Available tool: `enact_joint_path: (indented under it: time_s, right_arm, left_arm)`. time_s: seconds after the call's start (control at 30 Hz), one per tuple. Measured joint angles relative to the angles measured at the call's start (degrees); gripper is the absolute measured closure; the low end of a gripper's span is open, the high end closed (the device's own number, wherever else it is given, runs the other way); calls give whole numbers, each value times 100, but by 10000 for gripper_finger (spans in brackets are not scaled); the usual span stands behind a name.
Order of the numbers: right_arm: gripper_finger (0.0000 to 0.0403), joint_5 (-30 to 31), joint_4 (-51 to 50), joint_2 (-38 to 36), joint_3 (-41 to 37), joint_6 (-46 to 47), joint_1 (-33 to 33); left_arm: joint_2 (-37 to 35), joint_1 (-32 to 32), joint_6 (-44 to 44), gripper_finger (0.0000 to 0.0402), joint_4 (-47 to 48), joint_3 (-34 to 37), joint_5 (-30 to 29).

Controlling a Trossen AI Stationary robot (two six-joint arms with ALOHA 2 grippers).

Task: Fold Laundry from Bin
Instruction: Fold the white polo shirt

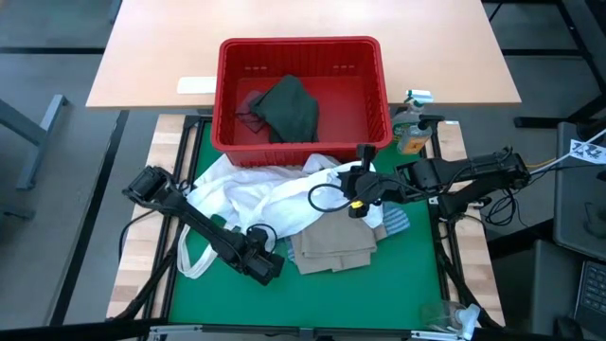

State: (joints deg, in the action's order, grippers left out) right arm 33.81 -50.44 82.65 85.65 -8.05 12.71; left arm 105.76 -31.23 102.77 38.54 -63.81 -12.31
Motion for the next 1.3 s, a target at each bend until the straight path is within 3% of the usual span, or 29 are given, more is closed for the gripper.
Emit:
enact_joint_path:
  time_s: [0.13, 0.23, 0.33, 0.57, 0.8, 1.1, 1.3]
  right_arm:
    - [397, 0, -52, 0, 0, 2, 0]
    - [397, -2, -69, 0, 0, 9, 2]
    - [398, -5, -74, -24, 0, 10, 2]
    - [398, -71, -240, -175, 327, 26, 2]
    - [398, -292, -696, -190, 1218, 26, 2]
    - [398, -310, -849, -192, 2568, -122, 2]
    - [398, -656, -843, -201, 3137, -124, 2]
  left_arm:
    - [76, -8, -261, 297, 46, -15, -20]
    - [50, 11, -569, 346, 153, -13, 54]
    - [-123, 22, -886, 391, 529, 0, 515]
    - [-967, -10, -1399, 398, 1754, 2, 1507]
    - [-2263, -63, -1482, 400, 2907, 0, 1741]
    - [-3945, 10, -1200, 401, 4235, -2, 1404]
    - [-4681, 14, -1145, 401, 4401, -4, 972]
